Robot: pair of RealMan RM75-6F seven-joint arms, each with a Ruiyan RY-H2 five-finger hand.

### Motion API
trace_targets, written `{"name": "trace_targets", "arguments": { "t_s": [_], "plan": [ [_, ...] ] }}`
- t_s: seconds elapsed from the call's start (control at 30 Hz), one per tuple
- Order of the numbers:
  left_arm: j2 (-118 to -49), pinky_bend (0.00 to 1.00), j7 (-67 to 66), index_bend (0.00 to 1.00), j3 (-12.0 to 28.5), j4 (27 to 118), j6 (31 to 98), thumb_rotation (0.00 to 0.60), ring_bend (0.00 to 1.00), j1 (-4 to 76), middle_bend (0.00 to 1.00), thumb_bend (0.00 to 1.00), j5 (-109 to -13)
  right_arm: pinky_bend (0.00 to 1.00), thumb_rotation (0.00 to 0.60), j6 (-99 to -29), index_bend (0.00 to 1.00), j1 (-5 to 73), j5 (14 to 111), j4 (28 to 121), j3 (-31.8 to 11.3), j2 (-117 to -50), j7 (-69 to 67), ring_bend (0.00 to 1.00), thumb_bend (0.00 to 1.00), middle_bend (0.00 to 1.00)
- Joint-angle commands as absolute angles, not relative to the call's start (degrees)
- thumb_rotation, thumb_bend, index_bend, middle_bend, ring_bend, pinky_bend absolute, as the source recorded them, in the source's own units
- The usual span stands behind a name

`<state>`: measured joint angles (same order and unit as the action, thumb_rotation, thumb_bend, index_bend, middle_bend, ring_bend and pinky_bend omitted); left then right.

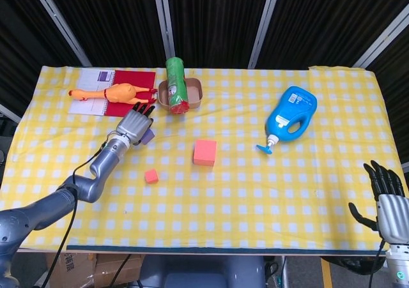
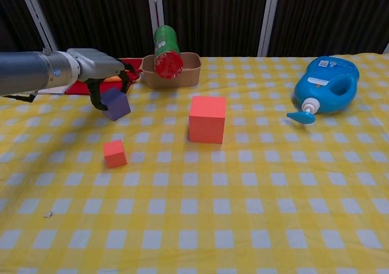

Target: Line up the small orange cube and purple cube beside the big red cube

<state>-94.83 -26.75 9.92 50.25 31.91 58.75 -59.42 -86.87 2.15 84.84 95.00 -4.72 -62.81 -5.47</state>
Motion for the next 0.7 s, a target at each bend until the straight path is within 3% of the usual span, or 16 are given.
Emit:
{"name": "trace_targets", "arguments": {
  "t_s": [0.03,0.2,0.4,0.7],
  "plan": [
    [-94.09,0.05,-26.71,0.43,10.11,51.80,33.12,0.600,0.00,58.34,0.00,0.32,-58.82,0.01,0.600,-87.11,0.00,2.12,85.12,94.82,-4.69,-62.97,-5.39,0.00,0.37,0.00],
    [-91.37,0.05,-28.12,0.43,11.90,59.21,36.10,0.600,0.00,57.35,0.00,0.32,-53.72,0.01,0.600,-87.25,0.00,2.13,85.35,94.78,-4.69,-63.09,-5.16,0.00,0.37,0.00],
    [-88.03,0.05,-36.39,0.43,12.57,72.06,41.05,0.600,0.00,58.30,0.00,0.32,-40.49,0.01,0.600,-87.31,0.00,2.15,85.75,94.67,-4.54,-63.22,-4.92,0.00,0.37,0.00],
    [-91.10,0.05,-49.63,0.42,12.57,79.75,52.14,0.600,0.00,64.40,0.00,0.32,-18.43,0.01,0.600,-87.50,0.00,2.06,86.05,94.60,-4.46,-63.05,-5.45,0.00,0.37,0.00]
  ]
}}
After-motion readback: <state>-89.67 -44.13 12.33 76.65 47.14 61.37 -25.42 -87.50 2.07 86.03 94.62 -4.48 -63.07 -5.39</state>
